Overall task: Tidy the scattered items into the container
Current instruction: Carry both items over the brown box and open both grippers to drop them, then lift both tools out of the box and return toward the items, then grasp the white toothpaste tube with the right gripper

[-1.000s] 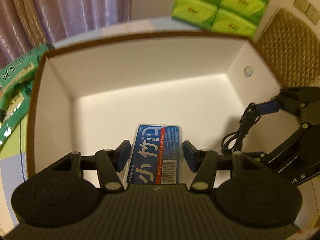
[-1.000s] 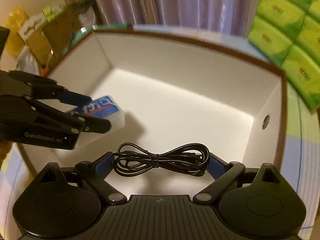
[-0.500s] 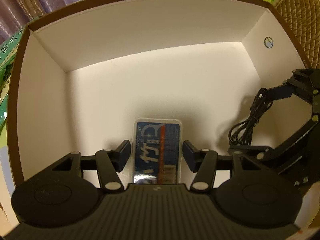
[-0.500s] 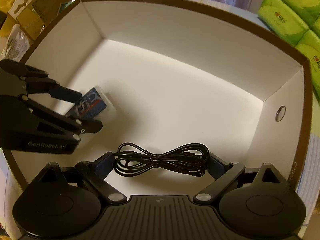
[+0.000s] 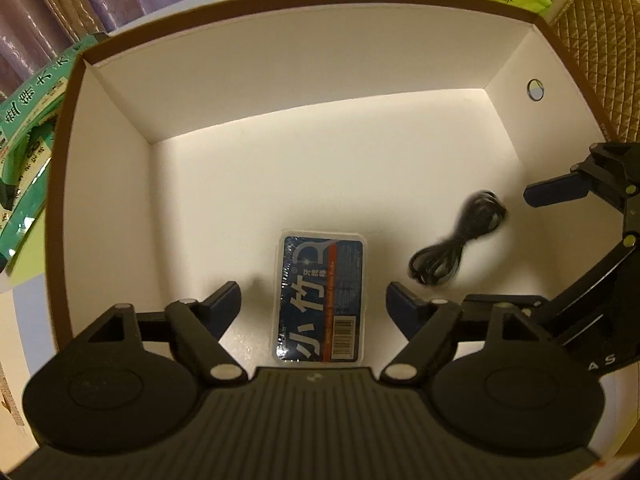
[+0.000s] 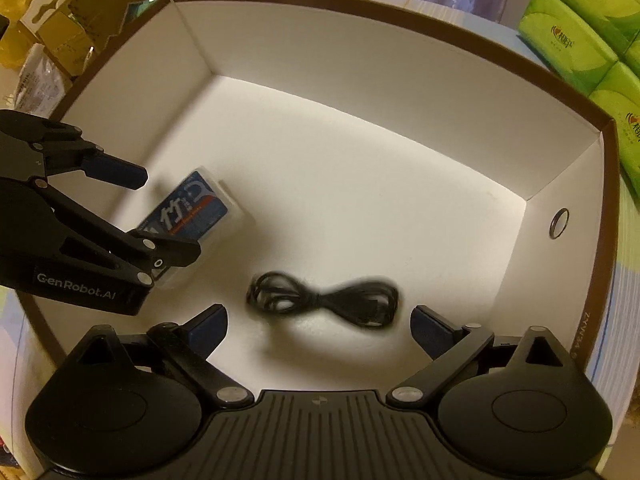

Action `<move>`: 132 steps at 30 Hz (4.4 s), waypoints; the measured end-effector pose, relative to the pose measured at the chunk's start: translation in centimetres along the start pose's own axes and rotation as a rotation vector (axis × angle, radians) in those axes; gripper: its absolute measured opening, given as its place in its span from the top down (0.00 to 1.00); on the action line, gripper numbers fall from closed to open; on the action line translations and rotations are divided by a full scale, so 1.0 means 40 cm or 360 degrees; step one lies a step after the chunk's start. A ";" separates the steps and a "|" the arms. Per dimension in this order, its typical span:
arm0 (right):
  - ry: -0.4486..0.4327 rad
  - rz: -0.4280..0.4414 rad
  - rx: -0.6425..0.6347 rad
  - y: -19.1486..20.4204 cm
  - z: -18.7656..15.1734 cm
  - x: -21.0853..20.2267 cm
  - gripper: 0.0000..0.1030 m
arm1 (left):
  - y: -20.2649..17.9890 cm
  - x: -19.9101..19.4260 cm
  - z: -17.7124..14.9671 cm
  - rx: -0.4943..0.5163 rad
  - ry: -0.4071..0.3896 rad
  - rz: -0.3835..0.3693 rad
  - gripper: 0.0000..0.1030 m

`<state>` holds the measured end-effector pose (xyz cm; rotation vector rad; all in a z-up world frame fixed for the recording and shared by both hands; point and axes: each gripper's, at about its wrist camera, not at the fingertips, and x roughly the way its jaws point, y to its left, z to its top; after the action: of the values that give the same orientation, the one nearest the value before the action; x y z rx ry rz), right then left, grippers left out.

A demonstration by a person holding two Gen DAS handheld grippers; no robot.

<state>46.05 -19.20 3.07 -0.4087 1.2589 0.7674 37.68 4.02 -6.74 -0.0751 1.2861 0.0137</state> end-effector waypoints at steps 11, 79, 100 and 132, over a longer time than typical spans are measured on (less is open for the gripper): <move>-0.0131 0.0010 -0.0017 0.038 -0.028 -0.063 0.05 | -0.004 -0.098 -0.023 0.0018 -0.0122 0.0010 0.25; -0.0392 -0.0103 0.0450 0.272 -0.632 -0.166 0.05 | -0.046 -0.259 -0.643 -0.0274 -0.0347 0.0023 0.23; -0.0369 -0.0148 0.0595 0.271 -0.581 -0.097 0.40 | -0.031 -0.222 -0.653 -0.0329 -0.0296 0.0038 0.23; -0.0348 -0.0242 0.0548 0.213 -0.578 -0.042 0.50 | -0.039 -0.202 -0.659 -0.0344 -0.0256 0.0055 0.23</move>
<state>23.75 -29.15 -0.75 -0.1334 1.1130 0.4411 10.24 1.06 -6.26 -0.2331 1.1213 0.1851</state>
